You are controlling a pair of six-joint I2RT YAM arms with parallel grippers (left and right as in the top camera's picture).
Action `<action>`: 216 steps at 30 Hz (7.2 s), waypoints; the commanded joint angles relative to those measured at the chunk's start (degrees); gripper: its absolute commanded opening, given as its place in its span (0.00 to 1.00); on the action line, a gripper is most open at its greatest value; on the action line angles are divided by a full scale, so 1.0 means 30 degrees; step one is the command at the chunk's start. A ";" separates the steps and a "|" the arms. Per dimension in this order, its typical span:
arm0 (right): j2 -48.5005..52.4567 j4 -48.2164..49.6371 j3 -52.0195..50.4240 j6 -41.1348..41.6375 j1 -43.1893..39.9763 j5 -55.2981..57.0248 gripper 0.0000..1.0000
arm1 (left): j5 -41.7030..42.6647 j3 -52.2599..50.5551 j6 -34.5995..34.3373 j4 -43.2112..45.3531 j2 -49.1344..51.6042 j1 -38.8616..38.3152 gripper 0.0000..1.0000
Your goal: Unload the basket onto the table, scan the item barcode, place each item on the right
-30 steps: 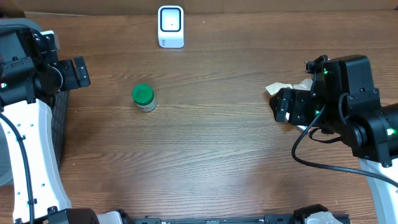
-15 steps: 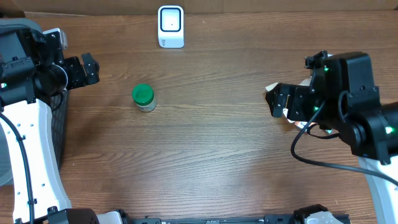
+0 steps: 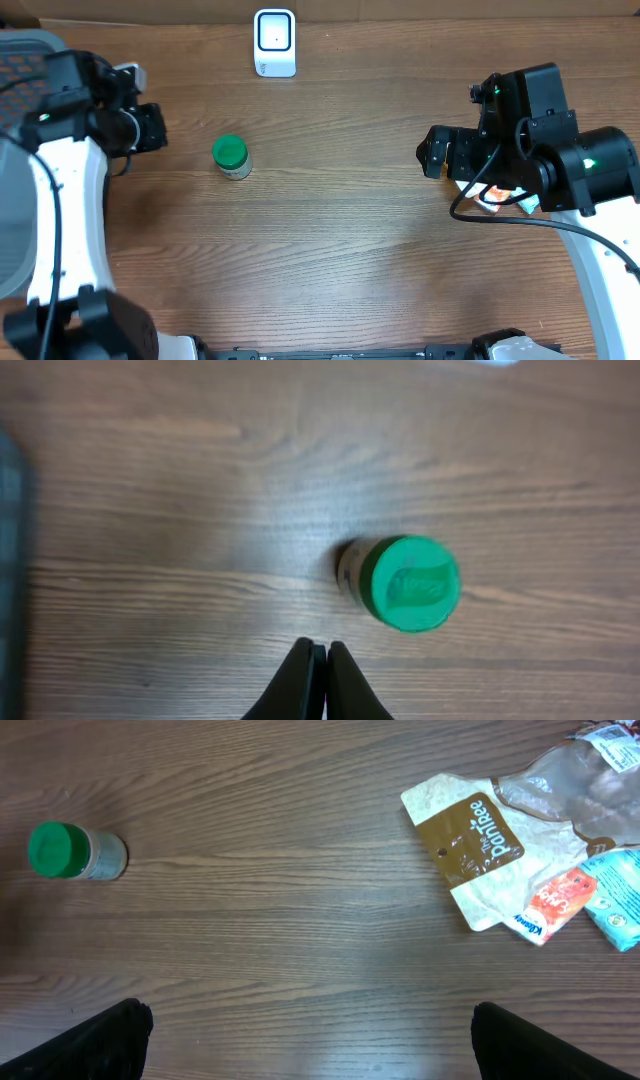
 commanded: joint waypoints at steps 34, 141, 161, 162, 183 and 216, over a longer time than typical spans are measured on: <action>-0.0153 -0.0211 0.0306 -0.0197 0.0058 -0.0080 1.00 | -0.1494 -0.0270 0.3293 0.4546 0.7847 -0.4328 0.04; 1.1293 1.0601 0.0197 -0.2674 0.7431 0.1632 0.95 | -0.3679 0.4881 0.1734 -0.0882 0.4699 -0.1355 0.99; 1.2794 1.1548 0.0197 -0.4218 0.8204 0.1617 0.92 | -0.3672 0.4881 0.1727 -0.0882 0.4699 -0.1355 0.99; 1.2815 1.1540 0.0197 -0.4211 0.8204 0.1625 0.92 | -0.3679 0.4881 0.1727 -0.0882 0.4699 -0.1355 1.00; 1.3639 0.9639 0.0197 -0.4226 0.8204 0.3570 0.80 | -0.3679 0.4881 0.1727 -0.0882 0.4699 -0.1355 1.00; 1.3158 0.5421 0.0204 -2.8939 0.8204 -0.4590 0.85 | -0.3679 0.4881 0.1727 -0.0882 0.4699 -0.1355 0.99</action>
